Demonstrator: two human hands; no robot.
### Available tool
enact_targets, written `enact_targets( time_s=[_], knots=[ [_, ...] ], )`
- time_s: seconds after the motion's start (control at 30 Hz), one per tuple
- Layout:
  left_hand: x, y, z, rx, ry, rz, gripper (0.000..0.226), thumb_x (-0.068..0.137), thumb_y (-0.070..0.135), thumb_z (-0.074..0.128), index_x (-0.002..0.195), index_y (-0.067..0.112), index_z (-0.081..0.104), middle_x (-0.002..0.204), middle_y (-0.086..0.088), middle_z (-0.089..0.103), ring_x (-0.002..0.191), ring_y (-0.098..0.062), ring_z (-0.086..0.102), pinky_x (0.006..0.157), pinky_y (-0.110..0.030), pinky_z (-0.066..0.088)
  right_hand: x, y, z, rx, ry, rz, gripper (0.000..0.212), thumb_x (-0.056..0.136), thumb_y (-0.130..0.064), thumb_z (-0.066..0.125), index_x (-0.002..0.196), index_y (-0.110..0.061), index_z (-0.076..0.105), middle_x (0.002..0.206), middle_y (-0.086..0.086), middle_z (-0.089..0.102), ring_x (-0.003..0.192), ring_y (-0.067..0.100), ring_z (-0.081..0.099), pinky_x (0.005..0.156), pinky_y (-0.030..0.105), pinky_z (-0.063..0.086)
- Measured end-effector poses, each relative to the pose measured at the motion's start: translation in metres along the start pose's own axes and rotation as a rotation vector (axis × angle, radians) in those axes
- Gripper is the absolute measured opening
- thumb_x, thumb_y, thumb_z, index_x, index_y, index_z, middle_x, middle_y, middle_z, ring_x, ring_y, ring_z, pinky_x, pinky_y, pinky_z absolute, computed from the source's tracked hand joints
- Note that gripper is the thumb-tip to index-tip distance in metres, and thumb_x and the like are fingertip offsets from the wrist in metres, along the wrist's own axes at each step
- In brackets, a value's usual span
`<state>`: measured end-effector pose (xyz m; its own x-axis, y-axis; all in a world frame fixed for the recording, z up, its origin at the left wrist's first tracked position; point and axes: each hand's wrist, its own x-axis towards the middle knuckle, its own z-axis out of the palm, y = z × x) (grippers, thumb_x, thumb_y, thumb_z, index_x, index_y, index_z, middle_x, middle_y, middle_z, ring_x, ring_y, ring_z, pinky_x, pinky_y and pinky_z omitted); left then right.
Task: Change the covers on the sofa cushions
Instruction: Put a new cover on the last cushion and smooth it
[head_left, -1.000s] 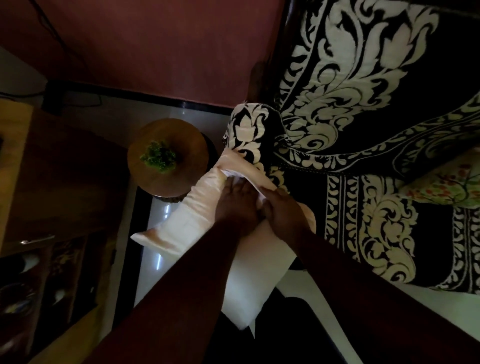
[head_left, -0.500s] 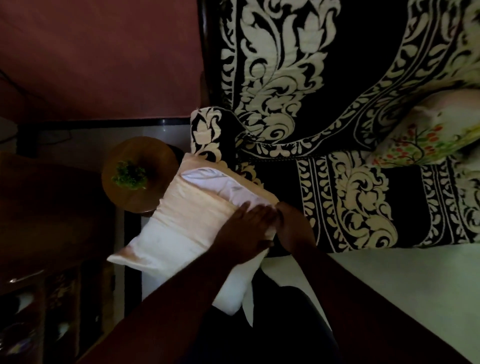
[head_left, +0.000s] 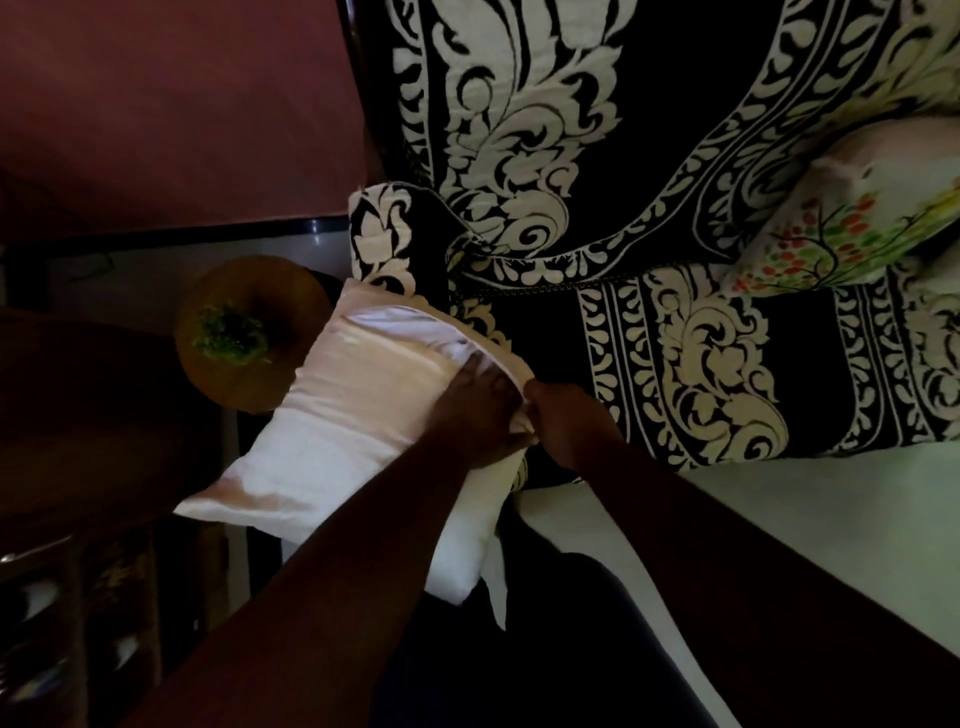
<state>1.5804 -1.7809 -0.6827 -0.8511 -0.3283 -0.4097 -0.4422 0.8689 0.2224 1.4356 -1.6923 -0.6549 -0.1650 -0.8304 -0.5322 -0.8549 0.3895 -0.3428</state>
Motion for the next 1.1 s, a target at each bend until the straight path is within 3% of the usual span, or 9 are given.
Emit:
enact_targets(
  time_s=[0.13, 0.23, 0.33, 0.43, 0.63, 0.8, 0.93, 1.03, 1.1],
  knots=[
    [-0.042, -0.008, -0.013, -0.065, 0.303, 0.036, 0.047, 0.092, 0.049, 0.055, 0.128, 0.021, 0.066, 0.137, 0.0, 0.062, 0.137, -0.023, 0.046, 0.12, -0.059, 0.016, 0.002, 0.009, 0.016, 0.173, 0.073, 0.038, 0.031, 0.097, -0.043, 0.046, 0.104, -0.017, 0.061, 0.106, 0.015, 0.055, 0.096, 0.036, 0.056, 0.081, 0.041, 0.05],
    [-0.099, -0.046, -0.012, -0.224, 0.43, -0.514, 0.062, 0.094, 0.064, 0.053, 0.142, 0.024, 0.055, 0.153, -0.003, 0.044, 0.148, -0.024, 0.032, 0.118, -0.058, 0.02, -0.008, -0.012, 0.032, 0.416, 0.137, 0.148, 0.022, 0.099, -0.032, 0.059, 0.098, -0.011, 0.061, 0.106, 0.015, 0.052, 0.091, 0.023, 0.048, 0.08, 0.027, 0.035],
    [-0.155, -0.091, -0.002, -0.836, 0.436, -1.026, 0.096, 0.076, 0.069, 0.076, 0.152, 0.021, 0.039, 0.154, -0.001, 0.043, 0.144, -0.019, 0.039, 0.12, -0.048, 0.027, -0.019, -0.04, 0.038, 0.581, 0.251, 0.271, 0.018, 0.099, -0.026, 0.061, 0.098, -0.007, 0.06, 0.108, 0.015, 0.052, 0.089, 0.012, 0.037, 0.079, 0.021, 0.028],
    [-0.183, -0.104, -0.018, -1.277, 0.351, -0.978, 0.071, 0.08, 0.034, 0.085, 0.14, 0.024, 0.048, 0.126, 0.019, 0.057, 0.115, -0.001, 0.055, 0.095, -0.014, 0.047, -0.015, -0.062, 0.029, 0.666, 0.28, 0.267, 0.023, 0.096, -0.028, 0.065, 0.099, -0.005, 0.06, 0.109, 0.015, 0.052, 0.094, 0.02, 0.047, 0.085, 0.022, 0.032],
    [-0.199, -0.092, -0.058, -1.218, 0.251, -1.079, 0.108, 0.059, 0.062, 0.09, 0.146, 0.02, 0.044, 0.143, 0.0, 0.054, 0.131, -0.024, 0.051, 0.106, -0.037, 0.044, 0.01, -0.098, -0.017, 0.769, 0.136, 0.278, 0.073, 0.079, -0.078, 0.061, 0.096, -0.007, 0.06, 0.1, 0.015, 0.063, 0.09, 0.022, 0.06, 0.079, 0.033, 0.048],
    [-0.196, -0.043, -0.133, -0.981, 0.534, -0.968, 0.056, 0.078, 0.053, 0.077, 0.117, 0.014, 0.066, 0.108, -0.01, 0.073, 0.1, -0.03, 0.069, 0.084, -0.04, 0.056, -0.01, -0.175, -0.085, 0.765, 0.014, 0.157, 0.075, 0.094, -0.065, 0.051, 0.15, -0.015, 0.043, 0.154, 0.011, 0.043, 0.14, 0.028, 0.042, 0.112, 0.033, 0.036],
    [-0.207, -0.002, -0.201, -0.676, 0.61, -0.893, 0.034, 0.09, 0.043, 0.065, 0.116, 0.022, 0.057, 0.098, -0.006, 0.073, 0.091, -0.031, 0.068, 0.07, -0.035, 0.048, -0.026, -0.243, -0.125, 0.941, 0.137, 0.164, 0.135, 0.048, -0.093, 0.069, 0.157, -0.037, 0.013, 0.162, 0.011, 0.026, 0.144, 0.033, 0.036, 0.112, 0.053, 0.041],
    [-0.208, 0.01, -0.235, -0.547, 0.575, -0.769, 0.032, 0.095, 0.034, 0.058, 0.121, 0.017, 0.05, 0.102, -0.01, 0.071, 0.092, -0.034, 0.067, 0.067, -0.033, 0.038, -0.023, -0.245, -0.153, 1.218, 0.174, 0.048, 0.096, 0.063, -0.053, 0.09, 0.142, -0.03, 0.041, 0.132, 0.001, 0.062, 0.114, 0.019, 0.066, 0.093, 0.045, 0.058],
    [-0.196, 0.01, -0.236, -0.524, 0.477, -0.667, 0.032, 0.097, 0.033, 0.056, 0.123, 0.016, 0.048, 0.104, -0.01, 0.069, 0.092, -0.033, 0.067, 0.066, -0.031, 0.034, -0.011, -0.228, -0.16, 1.23, 0.1, 0.07, 0.063, 0.075, -0.032, 0.081, 0.132, -0.027, 0.054, 0.117, -0.002, 0.071, 0.102, 0.018, 0.071, 0.089, 0.045, 0.06]
  ],
)
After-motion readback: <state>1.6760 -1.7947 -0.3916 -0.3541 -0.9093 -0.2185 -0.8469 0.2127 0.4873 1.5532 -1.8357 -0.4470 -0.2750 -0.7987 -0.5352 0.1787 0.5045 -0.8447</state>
